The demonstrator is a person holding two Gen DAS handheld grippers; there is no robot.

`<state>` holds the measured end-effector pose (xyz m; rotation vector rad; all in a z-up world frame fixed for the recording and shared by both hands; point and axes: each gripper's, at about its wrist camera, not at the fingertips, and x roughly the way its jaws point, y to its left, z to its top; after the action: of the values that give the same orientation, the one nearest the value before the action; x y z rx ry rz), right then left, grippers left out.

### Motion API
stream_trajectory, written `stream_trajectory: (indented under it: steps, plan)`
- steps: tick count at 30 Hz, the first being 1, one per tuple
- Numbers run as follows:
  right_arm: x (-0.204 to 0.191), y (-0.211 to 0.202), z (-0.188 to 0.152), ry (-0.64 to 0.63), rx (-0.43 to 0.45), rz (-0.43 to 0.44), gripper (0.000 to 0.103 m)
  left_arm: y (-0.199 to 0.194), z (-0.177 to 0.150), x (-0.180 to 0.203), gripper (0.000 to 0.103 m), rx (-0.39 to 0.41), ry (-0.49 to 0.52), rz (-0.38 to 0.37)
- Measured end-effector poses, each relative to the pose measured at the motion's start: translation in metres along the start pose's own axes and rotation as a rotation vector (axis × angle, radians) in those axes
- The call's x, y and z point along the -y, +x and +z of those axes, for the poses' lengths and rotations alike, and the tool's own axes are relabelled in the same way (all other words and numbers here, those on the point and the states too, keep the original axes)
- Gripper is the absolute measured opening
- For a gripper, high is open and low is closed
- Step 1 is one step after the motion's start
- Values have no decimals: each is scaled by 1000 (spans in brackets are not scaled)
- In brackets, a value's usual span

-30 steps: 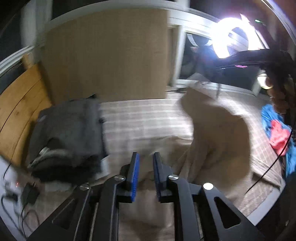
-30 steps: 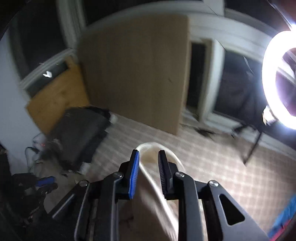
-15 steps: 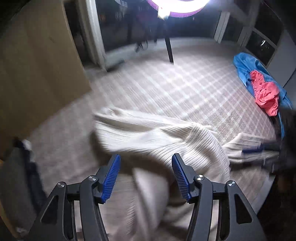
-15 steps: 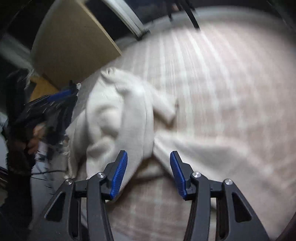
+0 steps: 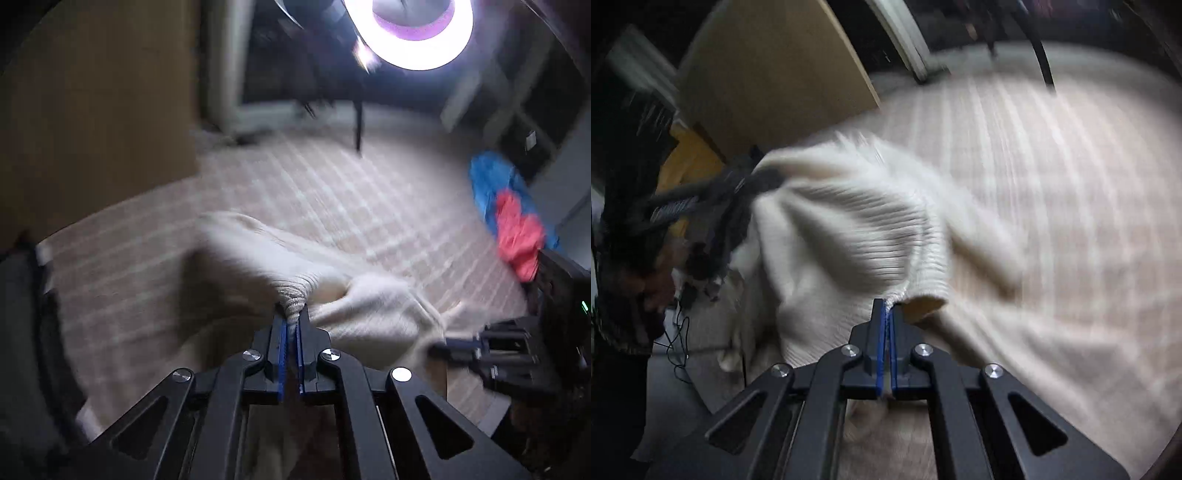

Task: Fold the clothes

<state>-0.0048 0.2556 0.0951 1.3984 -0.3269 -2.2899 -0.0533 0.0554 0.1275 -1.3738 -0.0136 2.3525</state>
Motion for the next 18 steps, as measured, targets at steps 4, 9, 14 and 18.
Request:
stream_trajectory:
  steps: [4,9,14,18]
  plan:
    - [-54,-16,46,-188,77,16,2,-80,-45,-41,3,137,-139,33]
    - [-128,21,72,-338,-16,117,4,-102,-128,-78,9,54,-244,139]
    - [-122,24,51,-345,-70,113,30,-108,-149,-89,11,-5,-172,199]
    - [-73,-7,26,-241,-14,90,42,-110,-112,-64,45,61,27,162]
